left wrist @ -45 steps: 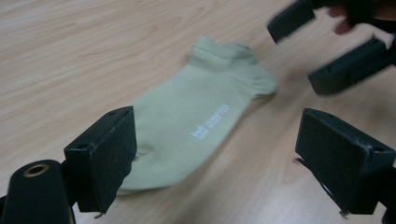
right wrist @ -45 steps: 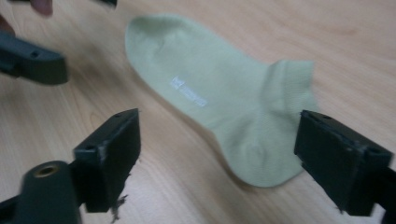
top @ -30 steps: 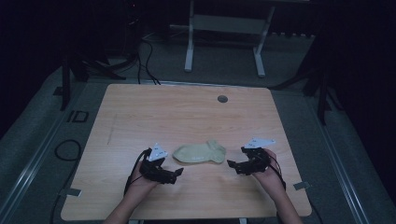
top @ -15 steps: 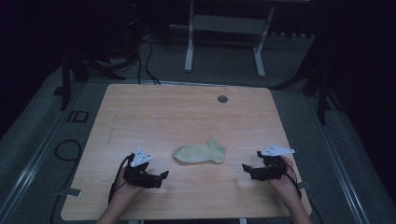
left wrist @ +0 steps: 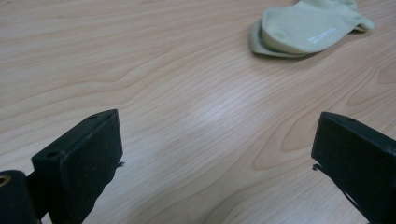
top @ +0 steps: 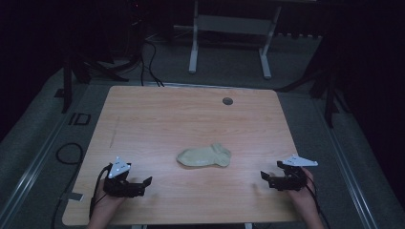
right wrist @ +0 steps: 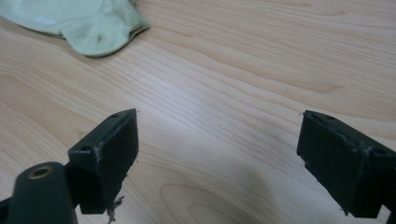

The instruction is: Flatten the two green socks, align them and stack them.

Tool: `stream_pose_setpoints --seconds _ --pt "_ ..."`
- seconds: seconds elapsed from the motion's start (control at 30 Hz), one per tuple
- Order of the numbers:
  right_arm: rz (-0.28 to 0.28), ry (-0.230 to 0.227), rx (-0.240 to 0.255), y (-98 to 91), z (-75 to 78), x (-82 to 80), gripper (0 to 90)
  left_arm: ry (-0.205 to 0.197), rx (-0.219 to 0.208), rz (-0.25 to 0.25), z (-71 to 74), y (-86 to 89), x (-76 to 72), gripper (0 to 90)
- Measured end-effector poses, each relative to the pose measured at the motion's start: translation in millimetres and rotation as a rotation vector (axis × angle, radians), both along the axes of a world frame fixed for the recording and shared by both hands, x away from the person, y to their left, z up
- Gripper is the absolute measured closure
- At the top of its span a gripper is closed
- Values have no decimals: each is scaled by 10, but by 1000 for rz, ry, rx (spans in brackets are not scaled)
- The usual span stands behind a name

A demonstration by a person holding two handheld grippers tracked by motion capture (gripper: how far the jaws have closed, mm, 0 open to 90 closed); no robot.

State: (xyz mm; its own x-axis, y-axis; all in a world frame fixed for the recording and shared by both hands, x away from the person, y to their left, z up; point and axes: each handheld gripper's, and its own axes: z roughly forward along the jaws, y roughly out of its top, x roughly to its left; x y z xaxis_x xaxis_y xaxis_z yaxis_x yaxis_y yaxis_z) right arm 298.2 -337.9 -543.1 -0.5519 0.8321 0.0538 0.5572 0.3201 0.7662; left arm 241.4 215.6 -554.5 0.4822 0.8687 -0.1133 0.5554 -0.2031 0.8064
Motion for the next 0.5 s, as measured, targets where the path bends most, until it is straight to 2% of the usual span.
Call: stream_pose_setpoints --seconds 0.13,0.3,0.5 --pt "-28 -2 6 -70 -2 -43 131 23 -15 5 -20 68 -49 22" --pt "-61 -16 15 -155 -13 -102 134 14 -13 26 -51 146 -127 21" --pt "-102 -25 32 -231 -55 -161 134 24 -18 74 -106 256 -211 22"
